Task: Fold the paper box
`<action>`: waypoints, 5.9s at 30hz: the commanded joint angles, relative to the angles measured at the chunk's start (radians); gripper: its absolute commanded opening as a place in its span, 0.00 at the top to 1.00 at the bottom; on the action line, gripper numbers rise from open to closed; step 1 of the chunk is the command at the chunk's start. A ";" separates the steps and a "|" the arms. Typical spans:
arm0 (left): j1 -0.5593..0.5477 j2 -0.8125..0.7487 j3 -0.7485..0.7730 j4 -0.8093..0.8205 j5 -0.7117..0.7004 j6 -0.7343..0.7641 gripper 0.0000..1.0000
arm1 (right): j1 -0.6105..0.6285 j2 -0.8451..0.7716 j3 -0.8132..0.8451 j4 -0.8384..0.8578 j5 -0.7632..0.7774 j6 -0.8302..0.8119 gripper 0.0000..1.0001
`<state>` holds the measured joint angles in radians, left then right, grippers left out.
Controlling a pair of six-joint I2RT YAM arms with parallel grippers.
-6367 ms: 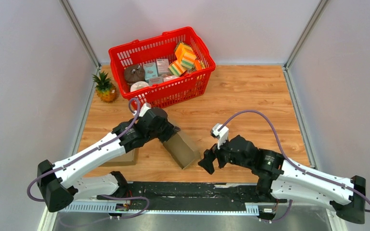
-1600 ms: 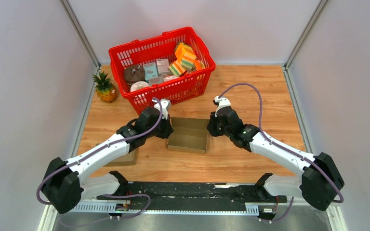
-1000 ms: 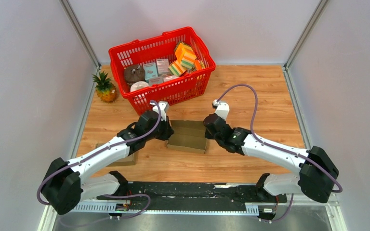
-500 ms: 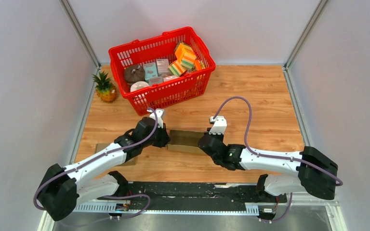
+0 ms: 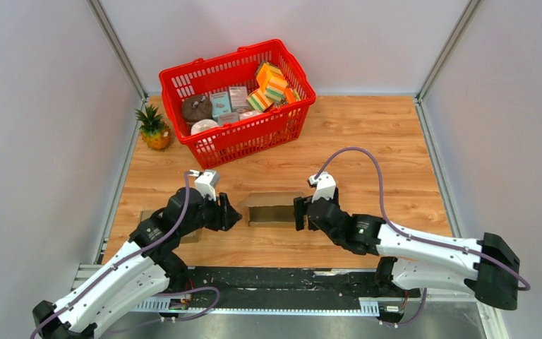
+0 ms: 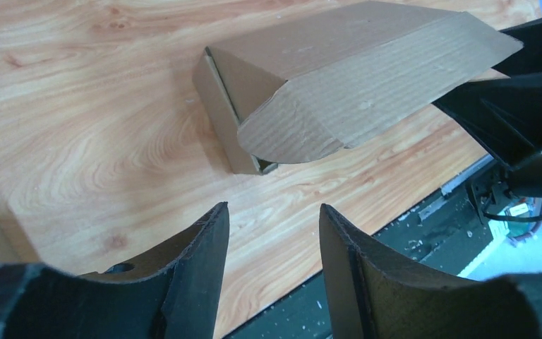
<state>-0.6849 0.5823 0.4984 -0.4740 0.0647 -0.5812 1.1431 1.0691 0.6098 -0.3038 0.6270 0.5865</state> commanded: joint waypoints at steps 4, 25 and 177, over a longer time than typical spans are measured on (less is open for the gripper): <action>0.005 -0.015 0.163 -0.071 0.038 -0.055 0.41 | 0.003 -0.282 -0.025 -0.133 -0.369 -0.096 0.14; 0.008 0.455 0.200 0.063 -0.016 0.093 0.59 | -0.434 0.080 0.104 -0.055 -0.789 -0.145 0.52; 0.295 -0.054 0.054 -0.170 0.014 -0.398 0.25 | 0.320 0.200 0.102 0.142 0.130 -0.765 0.47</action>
<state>-0.3973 0.5919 0.4210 -0.3187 0.3275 -1.2728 1.4685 1.3407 0.6315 0.0593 0.8654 -0.3607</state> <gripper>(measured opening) 0.750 0.560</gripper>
